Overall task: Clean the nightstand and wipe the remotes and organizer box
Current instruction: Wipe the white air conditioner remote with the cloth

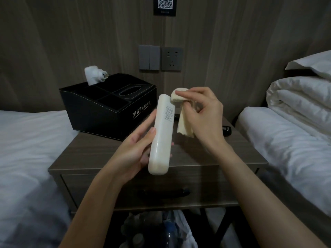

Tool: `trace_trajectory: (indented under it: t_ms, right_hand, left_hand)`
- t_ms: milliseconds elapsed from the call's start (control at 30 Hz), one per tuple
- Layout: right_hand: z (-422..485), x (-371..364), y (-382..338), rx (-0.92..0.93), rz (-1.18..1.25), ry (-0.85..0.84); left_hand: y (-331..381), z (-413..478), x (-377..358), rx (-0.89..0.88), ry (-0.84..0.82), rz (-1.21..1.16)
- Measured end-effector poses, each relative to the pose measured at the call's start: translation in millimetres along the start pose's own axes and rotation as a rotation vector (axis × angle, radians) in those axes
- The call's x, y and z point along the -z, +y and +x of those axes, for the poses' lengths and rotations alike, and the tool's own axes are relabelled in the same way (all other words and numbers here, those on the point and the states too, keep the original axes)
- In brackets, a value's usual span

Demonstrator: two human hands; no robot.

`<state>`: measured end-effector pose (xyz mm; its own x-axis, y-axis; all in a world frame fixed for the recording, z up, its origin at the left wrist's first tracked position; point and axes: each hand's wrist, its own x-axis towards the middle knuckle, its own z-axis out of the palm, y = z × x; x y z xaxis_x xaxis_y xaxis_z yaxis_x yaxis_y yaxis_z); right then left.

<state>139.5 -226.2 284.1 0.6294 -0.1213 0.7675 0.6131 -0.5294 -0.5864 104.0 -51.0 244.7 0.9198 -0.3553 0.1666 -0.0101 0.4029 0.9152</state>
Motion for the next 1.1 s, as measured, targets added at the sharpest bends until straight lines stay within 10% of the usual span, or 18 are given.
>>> trace_trajectory:
  t_ms: [1100]
  right_hand:
    - [-22.5, 12.6, -26.8, -0.239, 0.162, -1.023]
  left_hand:
    - [10.4, 1.1, 20.7, -0.17, 0.266, -0.082]
